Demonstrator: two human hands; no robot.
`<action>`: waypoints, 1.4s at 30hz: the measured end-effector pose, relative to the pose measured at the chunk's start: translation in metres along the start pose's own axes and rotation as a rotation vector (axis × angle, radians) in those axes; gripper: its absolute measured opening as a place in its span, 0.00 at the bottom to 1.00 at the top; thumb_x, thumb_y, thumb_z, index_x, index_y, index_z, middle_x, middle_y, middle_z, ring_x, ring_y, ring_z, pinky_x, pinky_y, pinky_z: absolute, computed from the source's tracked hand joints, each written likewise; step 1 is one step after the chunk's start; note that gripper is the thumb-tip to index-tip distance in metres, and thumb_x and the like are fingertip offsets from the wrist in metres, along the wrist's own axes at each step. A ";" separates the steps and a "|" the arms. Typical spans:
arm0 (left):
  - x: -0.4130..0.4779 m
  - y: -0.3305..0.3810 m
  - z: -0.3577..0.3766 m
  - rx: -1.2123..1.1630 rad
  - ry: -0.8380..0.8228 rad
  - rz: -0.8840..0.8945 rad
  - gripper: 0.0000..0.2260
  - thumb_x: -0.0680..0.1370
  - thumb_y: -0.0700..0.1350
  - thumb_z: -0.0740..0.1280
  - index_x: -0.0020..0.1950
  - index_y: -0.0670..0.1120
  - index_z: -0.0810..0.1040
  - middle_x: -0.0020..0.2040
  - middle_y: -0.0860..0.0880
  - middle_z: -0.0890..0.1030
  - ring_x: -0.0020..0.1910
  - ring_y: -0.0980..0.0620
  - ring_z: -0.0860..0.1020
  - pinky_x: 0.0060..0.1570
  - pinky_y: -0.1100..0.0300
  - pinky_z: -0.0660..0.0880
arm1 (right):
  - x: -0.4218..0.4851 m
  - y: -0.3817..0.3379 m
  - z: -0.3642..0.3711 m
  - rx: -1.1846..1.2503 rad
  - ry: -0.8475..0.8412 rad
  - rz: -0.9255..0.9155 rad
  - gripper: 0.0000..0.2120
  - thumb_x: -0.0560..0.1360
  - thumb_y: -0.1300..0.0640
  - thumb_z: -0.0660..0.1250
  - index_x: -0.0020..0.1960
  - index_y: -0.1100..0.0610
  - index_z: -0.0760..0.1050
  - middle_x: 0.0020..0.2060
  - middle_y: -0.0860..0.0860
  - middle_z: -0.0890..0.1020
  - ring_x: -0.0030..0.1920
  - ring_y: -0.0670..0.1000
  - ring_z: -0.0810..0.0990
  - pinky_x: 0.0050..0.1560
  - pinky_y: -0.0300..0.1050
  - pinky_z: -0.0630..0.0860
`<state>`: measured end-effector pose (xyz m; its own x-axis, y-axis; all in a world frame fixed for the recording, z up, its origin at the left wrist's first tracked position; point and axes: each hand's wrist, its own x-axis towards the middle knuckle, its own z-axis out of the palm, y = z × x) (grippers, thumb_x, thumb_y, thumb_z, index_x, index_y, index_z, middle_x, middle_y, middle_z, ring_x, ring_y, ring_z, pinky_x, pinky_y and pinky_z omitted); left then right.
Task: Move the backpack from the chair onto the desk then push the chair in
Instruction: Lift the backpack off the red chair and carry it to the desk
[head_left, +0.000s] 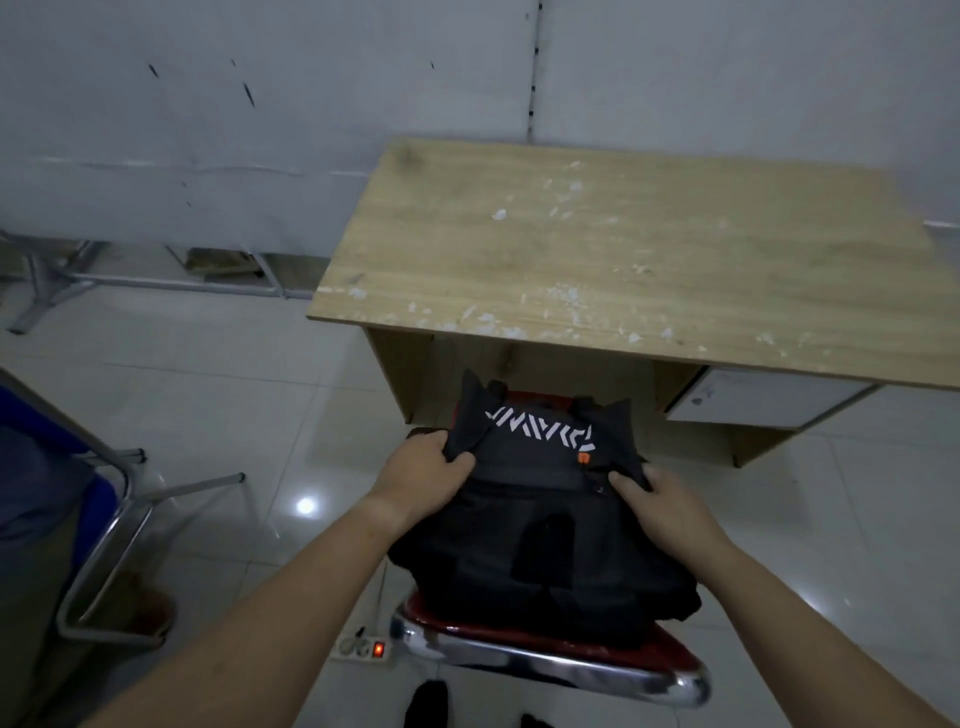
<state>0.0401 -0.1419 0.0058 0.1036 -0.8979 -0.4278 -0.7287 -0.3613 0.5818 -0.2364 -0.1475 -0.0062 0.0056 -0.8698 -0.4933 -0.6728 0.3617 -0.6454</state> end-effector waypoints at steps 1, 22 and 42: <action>-0.004 0.006 -0.010 0.010 0.024 0.029 0.10 0.75 0.50 0.64 0.44 0.44 0.79 0.44 0.45 0.83 0.46 0.44 0.80 0.43 0.55 0.75 | -0.006 -0.010 -0.005 0.014 0.045 -0.077 0.11 0.79 0.50 0.63 0.50 0.55 0.81 0.45 0.51 0.83 0.44 0.48 0.80 0.41 0.38 0.72; -0.055 0.002 -0.243 0.213 0.714 0.478 0.11 0.81 0.51 0.60 0.44 0.46 0.70 0.42 0.45 0.79 0.69 0.31 0.67 0.72 0.34 0.52 | -0.075 -0.248 -0.009 -0.147 0.615 -0.645 0.12 0.76 0.46 0.62 0.43 0.54 0.76 0.54 0.49 0.71 0.62 0.58 0.71 0.64 0.61 0.67; 0.028 -0.036 -0.393 0.424 0.775 0.415 0.16 0.83 0.52 0.53 0.48 0.45 0.75 0.47 0.45 0.79 0.44 0.39 0.80 0.57 0.37 0.71 | -0.023 -0.407 0.047 -0.031 0.775 -0.824 0.07 0.78 0.57 0.66 0.47 0.61 0.77 0.79 0.42 0.55 0.67 0.39 0.68 0.55 0.46 0.72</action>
<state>0.3353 -0.2533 0.2450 0.0902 -0.9044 0.4170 -0.9751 0.0049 0.2216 0.0716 -0.2585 0.2406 0.0033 -0.8165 0.5774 -0.6944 -0.4173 -0.5862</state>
